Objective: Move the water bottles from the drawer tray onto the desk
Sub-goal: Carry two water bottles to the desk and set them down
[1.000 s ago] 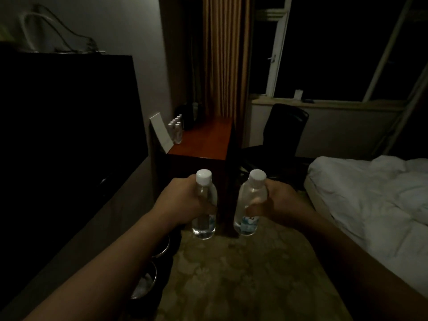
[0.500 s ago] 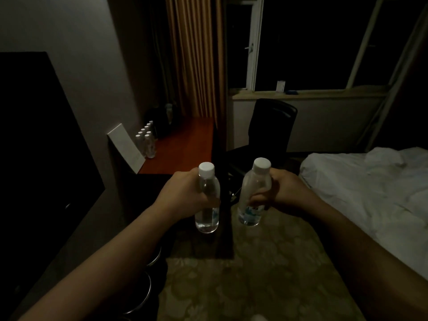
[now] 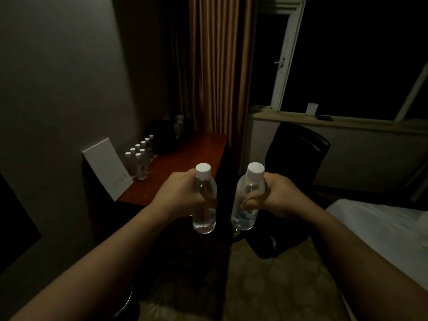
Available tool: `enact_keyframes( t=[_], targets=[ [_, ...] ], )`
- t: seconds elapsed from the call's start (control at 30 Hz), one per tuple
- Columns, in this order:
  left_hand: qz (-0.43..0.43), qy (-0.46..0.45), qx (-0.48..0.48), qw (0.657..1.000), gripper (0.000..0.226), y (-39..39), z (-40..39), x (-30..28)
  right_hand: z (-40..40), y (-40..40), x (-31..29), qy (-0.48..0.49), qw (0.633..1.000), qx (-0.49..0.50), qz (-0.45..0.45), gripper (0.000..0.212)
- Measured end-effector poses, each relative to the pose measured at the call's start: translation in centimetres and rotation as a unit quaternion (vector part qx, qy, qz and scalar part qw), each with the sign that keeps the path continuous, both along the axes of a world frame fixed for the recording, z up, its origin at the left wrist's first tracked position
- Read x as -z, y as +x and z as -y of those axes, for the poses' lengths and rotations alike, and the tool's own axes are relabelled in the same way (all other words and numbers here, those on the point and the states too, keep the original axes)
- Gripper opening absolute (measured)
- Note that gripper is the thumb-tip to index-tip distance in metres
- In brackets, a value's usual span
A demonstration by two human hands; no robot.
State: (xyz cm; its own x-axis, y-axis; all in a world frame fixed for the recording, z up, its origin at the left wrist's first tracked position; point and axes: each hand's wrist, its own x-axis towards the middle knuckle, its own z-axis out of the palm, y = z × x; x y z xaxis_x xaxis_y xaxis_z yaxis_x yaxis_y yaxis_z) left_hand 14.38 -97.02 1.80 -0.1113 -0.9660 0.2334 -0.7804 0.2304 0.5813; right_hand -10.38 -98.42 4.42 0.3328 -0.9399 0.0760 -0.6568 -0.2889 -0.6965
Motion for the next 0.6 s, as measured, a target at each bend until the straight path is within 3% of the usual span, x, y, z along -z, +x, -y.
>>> enact_keyframes(
  t=[0.6],
  targets=[
    [0.015,-0.021,-0.132,0.991,0.037,7.0,34.1,2.7,39.3,8.4,2.0,0.026,0.991,-0.126,-0.027,0.051]
  ],
)
